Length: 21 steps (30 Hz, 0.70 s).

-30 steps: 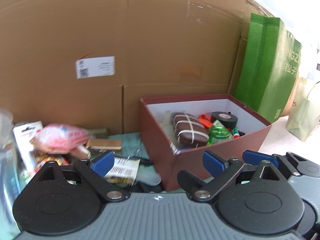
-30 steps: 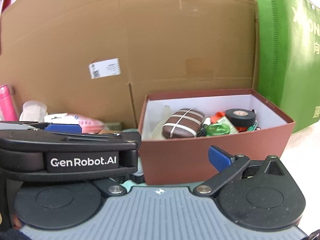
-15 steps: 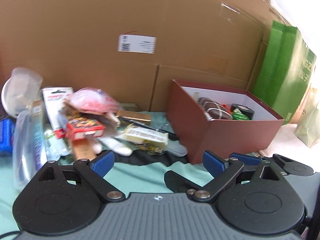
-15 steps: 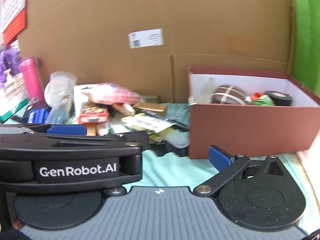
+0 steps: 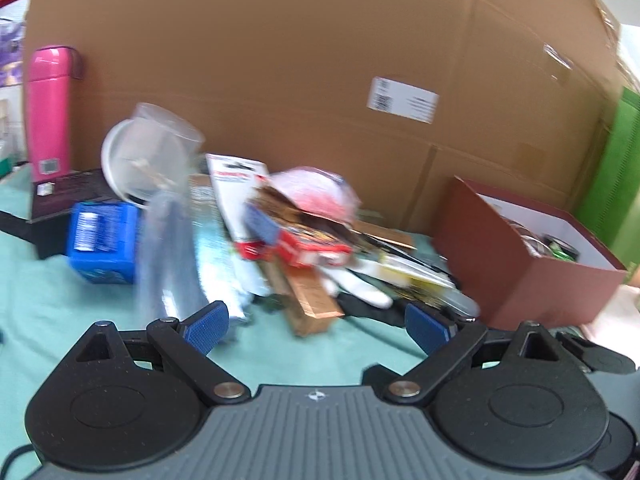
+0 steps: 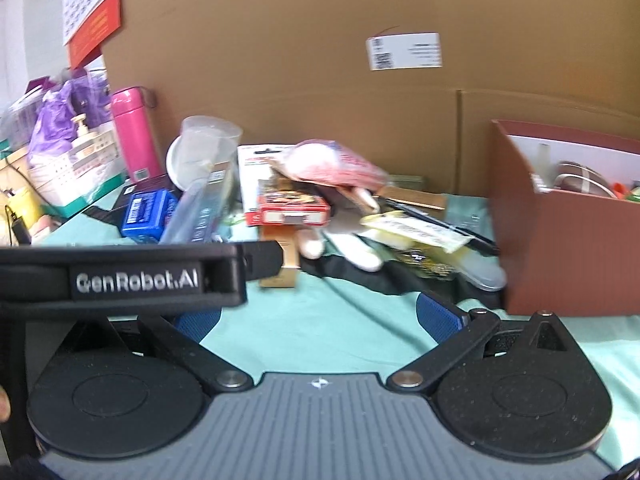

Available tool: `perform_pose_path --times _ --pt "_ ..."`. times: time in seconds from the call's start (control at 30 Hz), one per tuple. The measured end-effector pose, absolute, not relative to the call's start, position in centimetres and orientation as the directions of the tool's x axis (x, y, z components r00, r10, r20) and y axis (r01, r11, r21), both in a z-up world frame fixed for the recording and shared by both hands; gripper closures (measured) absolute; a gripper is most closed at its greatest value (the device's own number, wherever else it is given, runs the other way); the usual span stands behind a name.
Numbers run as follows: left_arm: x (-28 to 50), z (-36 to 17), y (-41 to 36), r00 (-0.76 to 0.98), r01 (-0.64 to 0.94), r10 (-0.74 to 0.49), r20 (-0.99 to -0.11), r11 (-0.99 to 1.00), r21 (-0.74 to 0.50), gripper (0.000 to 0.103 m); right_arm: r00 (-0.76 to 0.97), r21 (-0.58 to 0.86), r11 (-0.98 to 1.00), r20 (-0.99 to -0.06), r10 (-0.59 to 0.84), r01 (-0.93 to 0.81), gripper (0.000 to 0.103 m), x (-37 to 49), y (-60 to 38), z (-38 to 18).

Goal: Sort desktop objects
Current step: 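Withdraw both tools from the red-brown box back toward the pile, then grasp the tall silver-teal box with left tool while right tool grasps the small blue box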

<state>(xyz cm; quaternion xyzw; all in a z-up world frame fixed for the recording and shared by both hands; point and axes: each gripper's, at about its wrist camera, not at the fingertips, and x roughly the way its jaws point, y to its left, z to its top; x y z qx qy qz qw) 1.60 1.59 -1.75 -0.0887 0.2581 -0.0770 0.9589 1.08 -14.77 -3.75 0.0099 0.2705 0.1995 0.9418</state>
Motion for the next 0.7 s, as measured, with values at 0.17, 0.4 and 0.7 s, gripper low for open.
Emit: perform_pose_path --times 0.17,0.4,0.7 --pt "2.3 -1.9 4.8 0.866 0.033 -0.140 -0.480 0.974 -0.224 0.007 0.757 0.133 0.902 -0.501 0.420 -0.412 0.003 1.6 -12.8 -4.0" --pt "2.9 -2.6 7.2 0.855 0.035 -0.167 -0.492 0.963 -0.268 0.014 0.731 0.123 0.869 -0.491 0.473 -0.480 0.014 2.7 -9.7 -4.4" --pt "3.5 -3.0 8.4 0.838 0.073 -0.235 -0.493 0.943 -0.326 0.039 0.706 0.125 0.842 -0.489 0.512 -0.525 0.040 3.8 -6.5 -4.7"
